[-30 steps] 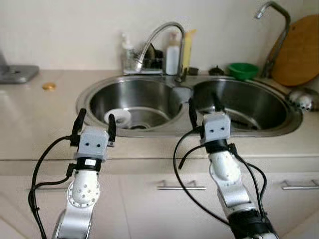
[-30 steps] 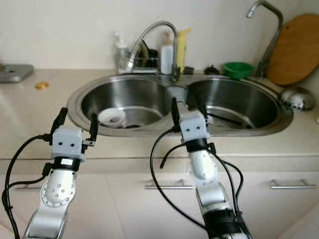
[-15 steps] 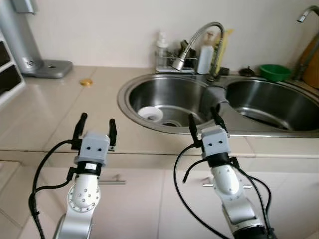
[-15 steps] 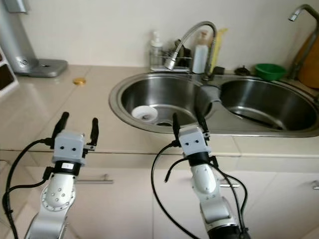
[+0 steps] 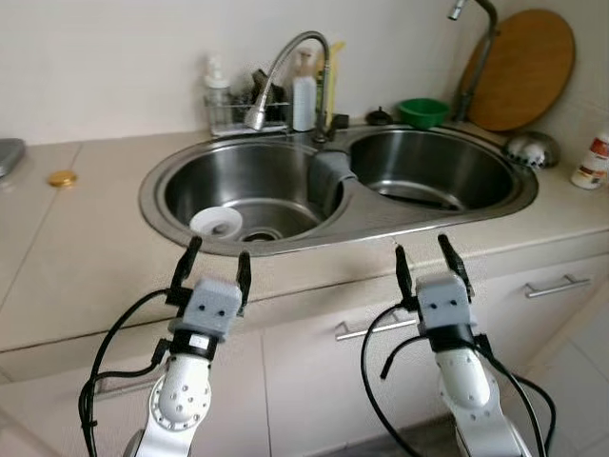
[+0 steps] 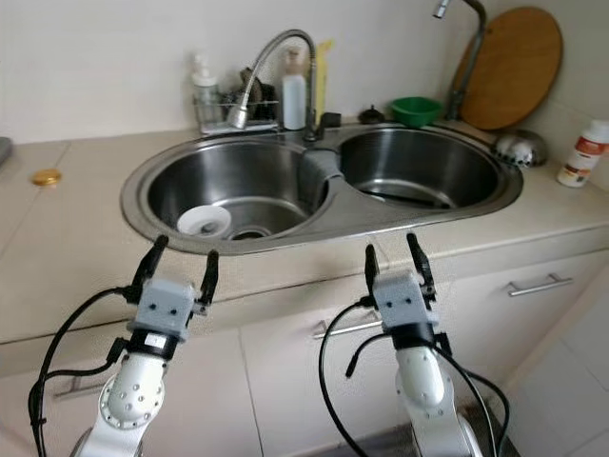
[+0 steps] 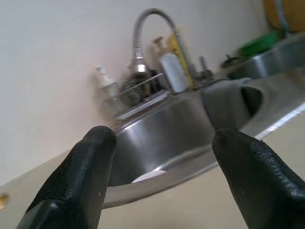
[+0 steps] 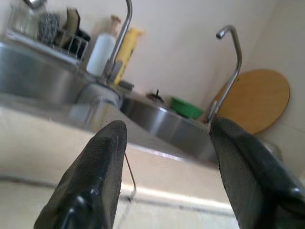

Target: Kitchen organization

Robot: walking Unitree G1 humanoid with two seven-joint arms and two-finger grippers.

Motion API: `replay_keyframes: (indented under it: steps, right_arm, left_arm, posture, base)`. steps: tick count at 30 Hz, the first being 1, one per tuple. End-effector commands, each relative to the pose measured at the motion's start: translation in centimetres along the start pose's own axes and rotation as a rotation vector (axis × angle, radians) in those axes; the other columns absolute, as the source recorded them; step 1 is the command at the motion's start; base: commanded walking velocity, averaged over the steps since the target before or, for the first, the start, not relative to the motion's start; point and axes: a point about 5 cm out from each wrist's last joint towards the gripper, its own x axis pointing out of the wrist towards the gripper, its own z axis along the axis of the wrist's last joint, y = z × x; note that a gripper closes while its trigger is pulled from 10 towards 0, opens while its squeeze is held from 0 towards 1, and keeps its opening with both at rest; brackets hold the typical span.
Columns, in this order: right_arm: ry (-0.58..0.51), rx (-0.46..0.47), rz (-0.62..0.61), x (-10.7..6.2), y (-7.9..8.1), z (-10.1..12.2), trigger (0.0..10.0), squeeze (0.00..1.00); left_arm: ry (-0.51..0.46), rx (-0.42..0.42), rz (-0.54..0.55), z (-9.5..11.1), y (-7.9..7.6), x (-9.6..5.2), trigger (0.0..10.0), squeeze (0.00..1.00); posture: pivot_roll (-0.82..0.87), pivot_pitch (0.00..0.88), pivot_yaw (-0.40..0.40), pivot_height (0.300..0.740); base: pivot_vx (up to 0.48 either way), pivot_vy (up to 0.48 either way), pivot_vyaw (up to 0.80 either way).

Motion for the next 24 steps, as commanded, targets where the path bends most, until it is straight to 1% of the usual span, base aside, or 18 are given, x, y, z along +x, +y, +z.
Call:
replay_keyframes:
  steps: [1,4,7,11,14,18,24]
  right_arm:
    - [-0.04,-0.013,-0.004,0.1,-0.1,0.8,10.0,0.0]
    - [-0.052,-0.014,-0.011,0.2,0.1,1.1,10.0,0.0]
    - [-0.076,-0.016,-0.044,0.8,0.0,1.4,10.0,0.0]
    - [-0.09,-0.018,-0.059,1.0,-0.1,1.6,10.0,0.0]
    - [-0.088,-0.015,-0.072,1.3,-0.2,1.7,10.0,0.0]
    - [-0.087,-0.015,-0.076,1.4,-0.1,1.7,10.0,0.0]
    - [-0.088,-0.014,-0.077,1.6,0.0,1.7,10.0,0.0]
  left_arm:
    - [-0.03,0.012,-0.014,0.4,-0.1,0.0,10.0,0.0]
    - [-0.057,0.034,-0.02,0.8,-0.3,0.2,10.0,0.0]
    - [-0.122,0.089,-0.015,1.7,-0.2,1.0,10.0,0.0]
    - [-0.154,0.109,-0.007,2.2,0.0,1.3,10.0,0.0]
    - [-0.16,0.08,-0.012,2.4,0.2,1.5,10.0,0.0]
    - [-0.163,0.051,-0.021,2.5,0.2,1.4,10.0,0.0]
    - [-0.175,0.056,-0.023,2.8,-0.1,1.7,10.0,0.0]
  posture:
    - [-0.03,0.0,0.01,0.74]
    - [-0.03,0.0,0.012,0.74]
    - [-0.02,0.0,0.013,0.74]
    - [-0.02,0.0,0.013,0.74]
    - [-0.02,0.0,0.014,0.74]
    - [-0.02,0.0,0.013,0.74]
    - [-0.02,0.0,0.012,0.74]
  base:
    - [0.0,0.0,-0.76]
    - [0.0,0.0,-0.76]
    - [0.0,0.0,-0.76]
    - [0.0,0.0,-0.76]
    - [0.0,0.0,-0.76]
    - [0.0,0.0,-0.76]
    - [0.0,0.0,-0.76]
